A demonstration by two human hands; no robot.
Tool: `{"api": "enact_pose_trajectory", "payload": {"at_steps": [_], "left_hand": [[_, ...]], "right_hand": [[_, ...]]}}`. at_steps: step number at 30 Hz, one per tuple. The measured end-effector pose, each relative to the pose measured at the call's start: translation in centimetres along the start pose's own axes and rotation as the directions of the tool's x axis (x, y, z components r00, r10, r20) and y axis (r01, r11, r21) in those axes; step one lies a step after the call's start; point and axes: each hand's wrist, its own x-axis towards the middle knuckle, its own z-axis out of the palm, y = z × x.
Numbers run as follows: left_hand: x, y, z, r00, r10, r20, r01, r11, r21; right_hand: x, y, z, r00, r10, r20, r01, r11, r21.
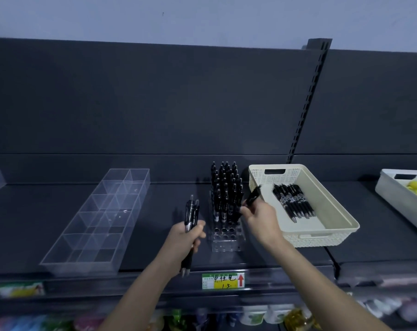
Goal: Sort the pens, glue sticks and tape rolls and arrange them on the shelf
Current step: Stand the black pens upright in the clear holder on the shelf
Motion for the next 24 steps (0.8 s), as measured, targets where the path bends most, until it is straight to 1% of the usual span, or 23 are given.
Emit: {"api": "enact_pose_trajectory", "payload": {"at_steps": [3,5,7,9,13,15,19,22,24], "left_hand": [[-0.4,0.2,0.0,0.997,0.028,0.068,-0.028,1.000,-0.004],[-0.4,0.1,-0.3,0.997,0.026,0.071,-0.028,0.999,0.041],[-0.2,0.1,-0.5,0.999,0.003,0.046,-0.004,0.999,0.040],[-0.1,0.2,-0.6,0.999,-0.029,0.025,0.029,1.000,-0.002],[-0.2,0.4,-0.4,0.998,-0.057,0.041,0.063,0.982,-0.178],[-0.4,0.5,-0.4,0.998,-0.024,0.065,0.033,0.988,-0.149],[-0.7,0.4,-0.4,0.995,0.043,0.094,-0.039,0.998,-0.039],[-0.8,0.4,-0.3,0.992,0.066,0.112,-0.064,0.998,-0.020],[-0.7,0.5,0.0,0.989,0.067,0.130,-0.066,0.998,-0.008]], "right_hand": [[-0.2,-0.4,1.2,0.998,-0.047,0.041,0.052,0.989,-0.138],[-0.3,-0.5,1.9,0.996,-0.053,0.068,0.066,0.976,-0.208],[-0.3,-0.5,2.4,0.996,-0.045,0.076,0.062,0.970,-0.233],[-0.4,-0.5,2.5,0.997,-0.045,0.068,0.061,0.964,-0.260],[-0.4,-0.5,2.6,0.995,-0.069,0.068,0.090,0.923,-0.373],[-0.5,-0.5,2.6,0.993,-0.086,0.078,0.111,0.906,-0.409],[-0.6,-0.6,2.5,0.993,-0.071,0.096,0.104,0.912,-0.398],[-0.5,-0.4,2.3,0.993,-0.030,0.117,0.068,0.939,-0.336],[-0.8,-0.1,1.8,0.995,-0.018,0.094,0.045,0.957,-0.286]]}}
